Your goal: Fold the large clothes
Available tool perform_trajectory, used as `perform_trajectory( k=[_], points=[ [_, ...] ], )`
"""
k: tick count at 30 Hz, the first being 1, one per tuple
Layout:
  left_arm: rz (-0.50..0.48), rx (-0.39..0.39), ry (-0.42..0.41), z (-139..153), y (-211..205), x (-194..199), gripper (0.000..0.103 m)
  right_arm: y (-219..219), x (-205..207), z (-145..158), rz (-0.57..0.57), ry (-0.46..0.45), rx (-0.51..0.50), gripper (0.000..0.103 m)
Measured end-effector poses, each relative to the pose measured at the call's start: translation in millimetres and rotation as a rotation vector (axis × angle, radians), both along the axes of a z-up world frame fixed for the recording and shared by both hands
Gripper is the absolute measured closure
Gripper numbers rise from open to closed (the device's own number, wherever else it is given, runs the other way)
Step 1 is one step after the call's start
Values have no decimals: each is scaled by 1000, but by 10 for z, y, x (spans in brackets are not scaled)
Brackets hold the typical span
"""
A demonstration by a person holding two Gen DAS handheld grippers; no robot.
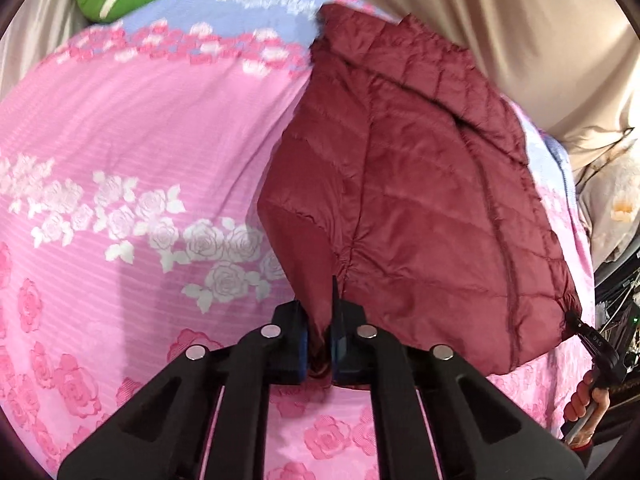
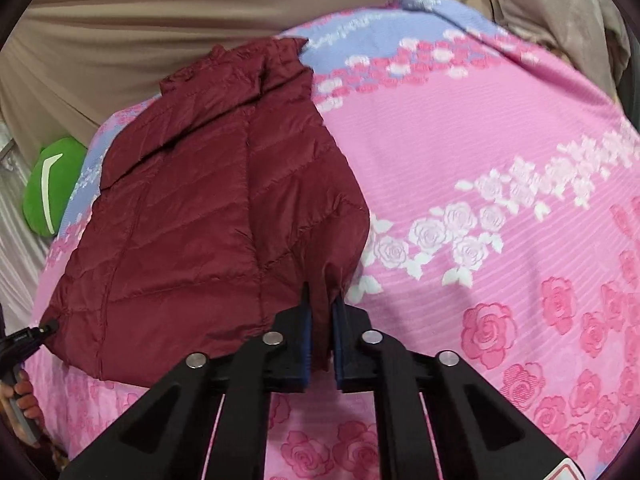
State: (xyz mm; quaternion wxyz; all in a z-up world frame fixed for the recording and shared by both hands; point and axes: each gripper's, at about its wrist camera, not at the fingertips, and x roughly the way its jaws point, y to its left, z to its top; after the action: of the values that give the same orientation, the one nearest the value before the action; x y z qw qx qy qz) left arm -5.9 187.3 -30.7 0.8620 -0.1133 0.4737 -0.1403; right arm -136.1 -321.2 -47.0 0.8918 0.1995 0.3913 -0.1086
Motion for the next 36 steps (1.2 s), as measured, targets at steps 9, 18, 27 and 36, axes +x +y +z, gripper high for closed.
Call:
perform_trajectory(
  k=[9, 18, 27, 36],
  points=[
    [-2, -105, -263, 949, 238, -757, 100, 321, -857, 1042, -27, -349, -159, 100],
    [44, -169, -600, 1936, 499, -1398, 99, 502, -1797, 2027, -104, -778, -274, 103],
    [-23, -106, -368, 1486, -45, -239, 99, 153, -519, 1652, -44, -467, -204, 103],
    [1, -56, -383, 1387, -9, -244, 99, 452, -1011, 958, 445, -97, -428, 45]
  ],
)
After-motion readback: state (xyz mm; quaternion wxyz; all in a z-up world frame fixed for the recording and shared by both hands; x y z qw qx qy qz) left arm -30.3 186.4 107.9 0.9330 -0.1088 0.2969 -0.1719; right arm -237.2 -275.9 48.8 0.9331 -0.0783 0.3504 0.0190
